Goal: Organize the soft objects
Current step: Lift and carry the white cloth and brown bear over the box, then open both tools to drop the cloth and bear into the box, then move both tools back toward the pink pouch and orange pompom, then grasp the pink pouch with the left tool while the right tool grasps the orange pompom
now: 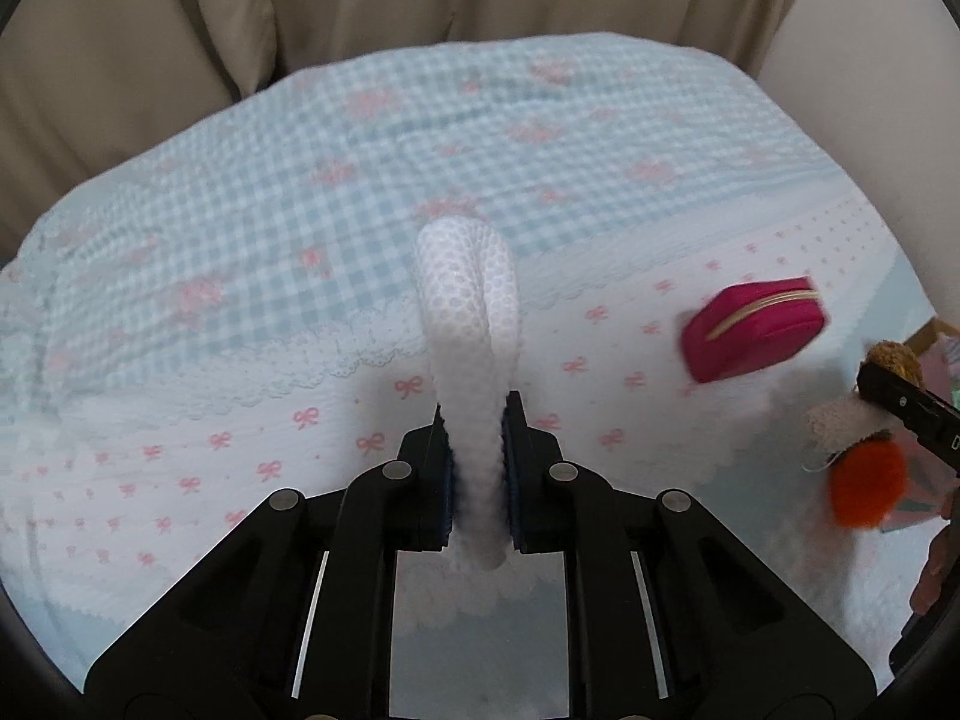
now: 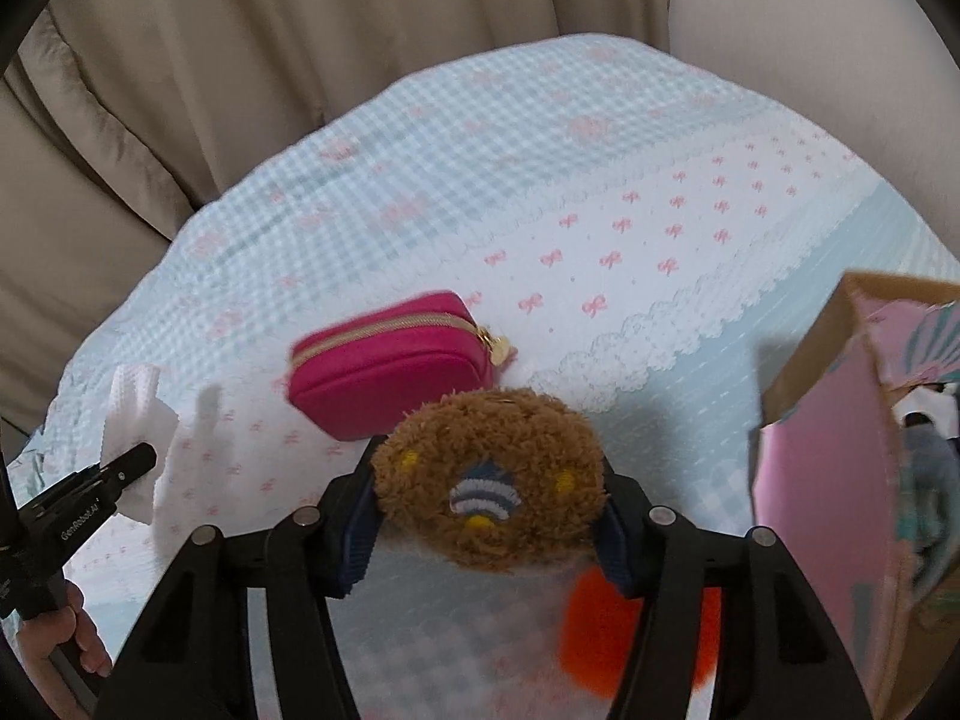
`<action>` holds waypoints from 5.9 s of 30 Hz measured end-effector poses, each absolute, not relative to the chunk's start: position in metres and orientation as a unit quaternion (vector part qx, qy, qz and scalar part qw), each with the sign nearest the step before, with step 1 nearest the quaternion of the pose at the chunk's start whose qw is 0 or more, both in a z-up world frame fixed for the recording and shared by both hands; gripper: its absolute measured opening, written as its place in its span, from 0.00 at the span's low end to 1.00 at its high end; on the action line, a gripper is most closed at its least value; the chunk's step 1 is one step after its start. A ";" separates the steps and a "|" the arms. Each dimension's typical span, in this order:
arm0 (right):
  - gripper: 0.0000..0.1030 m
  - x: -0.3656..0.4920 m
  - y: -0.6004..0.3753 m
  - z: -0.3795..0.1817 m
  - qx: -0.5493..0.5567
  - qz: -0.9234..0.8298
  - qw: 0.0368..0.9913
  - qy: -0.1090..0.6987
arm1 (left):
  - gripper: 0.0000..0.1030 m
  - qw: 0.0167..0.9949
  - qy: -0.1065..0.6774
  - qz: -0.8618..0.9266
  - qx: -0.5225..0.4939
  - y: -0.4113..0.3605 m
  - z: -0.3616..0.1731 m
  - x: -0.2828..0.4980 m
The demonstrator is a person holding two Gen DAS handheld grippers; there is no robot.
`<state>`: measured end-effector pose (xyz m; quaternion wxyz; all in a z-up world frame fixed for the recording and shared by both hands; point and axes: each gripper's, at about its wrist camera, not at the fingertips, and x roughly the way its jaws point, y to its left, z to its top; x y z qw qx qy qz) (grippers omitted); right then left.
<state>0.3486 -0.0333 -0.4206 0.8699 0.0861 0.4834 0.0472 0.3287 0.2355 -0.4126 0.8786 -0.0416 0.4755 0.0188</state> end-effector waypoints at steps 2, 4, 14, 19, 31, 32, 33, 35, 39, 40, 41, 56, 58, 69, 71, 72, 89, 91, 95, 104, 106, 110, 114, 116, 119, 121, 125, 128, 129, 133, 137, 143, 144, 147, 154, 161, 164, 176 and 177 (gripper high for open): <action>0.54 0.344 -0.033 -0.404 0.086 0.048 0.873 0.478 | 0.11 0.880 0.472 0.017 -0.044 0.231 -0.396 0.321; 0.54 0.335 -0.034 -0.384 0.088 0.050 0.876 0.472 | 0.11 0.882 0.469 0.016 -0.047 0.226 -0.378 0.314; 0.54 0.287 -0.056 -0.289 0.099 0.045 0.887 0.449 | 0.11 0.890 0.455 -0.009 -0.038 0.177 -0.275 0.275; 0.54 0.258 -0.091 -0.241 0.120 0.028 0.893 0.432 | 0.11 0.893 0.449 -0.031 -0.029 0.134 -0.229 0.252; 0.54 0.211 -0.206 -0.171 0.124 -0.009 0.897 0.425 | 0.11 0.894 0.440 -0.077 -0.025 -0.011 -0.162 0.209; 0.54 0.210 -0.215 -0.170 0.122 -0.010 0.896 0.427 | 0.11 0.893 0.442 -0.080 -0.022 -0.025 -0.161 0.208; 0.54 0.209 -0.225 -0.169 0.119 -0.009 0.895 0.429 | 0.11 0.892 0.445 -0.084 -0.018 -0.044 -0.162 0.208; 0.54 0.209 -0.247 -0.168 0.117 -0.009 0.894 0.431 | 0.11 0.888 0.450 -0.090 -0.016 -0.070 -0.168 0.212; 0.54 0.218 -0.291 -0.176 0.125 -0.008 0.889 0.441 | 0.11 0.879 0.467 -0.100 -0.011 -0.128 -0.186 0.229; 0.54 0.221 -0.301 -0.180 0.125 -0.008 0.887 0.444 | 0.11 0.876 0.471 -0.103 -0.010 -0.141 -0.191 0.234; 0.54 0.225 -0.312 -0.184 0.124 -0.007 0.886 0.448 | 0.11 0.874 0.475 -0.105 -0.009 -0.155 -0.197 0.240; 0.54 0.306 -0.422 -0.293 0.146 -0.003 0.823 0.548 | 0.11 0.805 0.586 -0.094 0.022 -0.262 -0.326 0.315; 0.54 0.315 -0.430 -0.312 0.166 -0.005 0.808 0.565 | 0.11 0.795 0.599 -0.093 0.029 -0.269 -0.342 0.318; 0.64 0.339 -0.427 -0.355 0.214 0.008 0.765 0.608 | 0.64 0.769 0.635 -0.056 0.053 -0.277 -0.370 0.329; 0.96 0.342 -0.426 -0.359 0.223 0.012 0.761 0.610 | 0.99 0.771 0.633 -0.052 0.051 -0.276 -0.369 0.329; 1.00 0.343 -0.425 -0.361 0.222 0.013 0.759 0.613 | 1.00 0.771 0.633 -0.051 0.050 -0.275 -0.369 0.328; 1.00 0.328 -0.424 -0.345 0.179 0.027 0.793 0.582 | 1.00 0.769 0.634 -0.059 0.052 -0.266 -0.347 0.320; 1.00 0.325 -0.422 -0.337 0.180 0.027 0.796 0.577 | 1.00 0.774 0.628 -0.059 0.054 -0.262 -0.337 0.317; 1.00 0.315 -0.416 -0.311 0.180 0.027 0.809 0.559 | 1.00 0.788 0.611 -0.062 0.051 -0.250 -0.312 0.308; 1.00 0.276 -0.385 -0.220 0.135 0.027 0.864 0.484 | 1.00 0.836 0.544 -0.059 0.038 -0.210 -0.223 0.262; 1.00 0.262 -0.372 -0.199 0.111 0.025 0.878 0.465 | 1.00 0.848 0.527 -0.055 0.031 -0.197 -0.205 0.249; 1.00 0.237 -0.349 -0.170 0.087 0.023 0.895 0.437 | 1.00 0.861 0.505 -0.060 0.018 -0.176 -0.180 0.230; 1.00 0.217 -0.334 -0.156 0.081 0.034 0.904 0.418 | 1.00 0.865 0.496 -0.078 -0.009 -0.157 -0.168 0.217; 1.00 0.207 -0.326 -0.152 0.085 0.038 0.906 0.412 | 1.00 0.867 0.491 -0.081 -0.021 -0.144 -0.163 0.208; 1.00 0.192 -0.313 -0.149 0.085 0.043 0.909 0.405 | 1.00 0.874 0.477 -0.086 -0.030 -0.126 -0.157 0.190; 1.00 0.182 -0.302 -0.148 0.082 0.047 0.912 0.400 | 1.00 0.880 0.467 -0.086 -0.027 -0.112 -0.153 0.176; 1.00 0.167 -0.277 -0.151 0.087 0.055 0.910 0.402 | 1.00 0.883 0.458 -0.095 -0.033 -0.083 -0.150 0.157; 1.00 0.160 -0.257 -0.155 0.086 0.059 0.907 0.408 | 1.00 0.884 0.456 -0.102 -0.032 -0.057 -0.149 0.145; 1.00 0.157 -0.250 -0.156 0.085 0.059 0.905 0.412 | 1.00 0.884 0.455 -0.103 -0.030 -0.049 -0.150 0.141; 1.00 0.149 -0.216 -0.165 0.079 0.064 0.901 0.423 | 1.00 0.884 0.454 -0.110 -0.026 -0.018 -0.156 0.130; 1.00 0.143 -0.186 -0.176 0.069 0.056 0.897 0.433 | 1.00 0.881 0.458 -0.119 -0.029 0.015 -0.168 0.125; 1.00 0.136 -0.144 -0.198 0.081 0.034 0.891 0.445 | 1.00 0.878 0.459 -0.132 -0.039 0.070 -0.187 0.119; 1.00 0.136 -0.139 -0.201 0.079 0.030 0.891 0.445 | 1.00 0.877 0.459 -0.135 -0.042 0.081 -0.191 0.120; 1.00 0.137 -0.124 -0.216 0.089 0.030 0.890 0.446 | 1.00 0.876 0.459 -0.144 -0.047 0.102 -0.201 0.124; 1.00 0.151 -0.093 -0.255 0.106 0.017 0.888 0.447 | 1.00 0.873 0.456 -0.166 -0.039 0.140 -0.228 0.141; 1.00 0.174 -0.081 -0.298 0.129 -0.005 0.883 0.451 | 1.00 0.873 0.453 -0.178 -0.032 0.157 -0.252 0.173; 1.00 0.185 -0.082 -0.318 0.144 -0.016 0.877 0.458 | 1.00 0.874 0.452 -0.177 -0.026 0.153 -0.264 0.195; 1.00 0.236 -0.065 -0.394 0.134 -0.019 0.871 0.473 | 1.00 0.880 0.430 -0.199 0.028 0.102 -0.334 0.312; 1.00 0.240 -0.062 -0.401 0.127 -0.018 0.870 0.476 | 1.00 0.881 0.426 -0.202 0.041 0.096 -0.340 0.323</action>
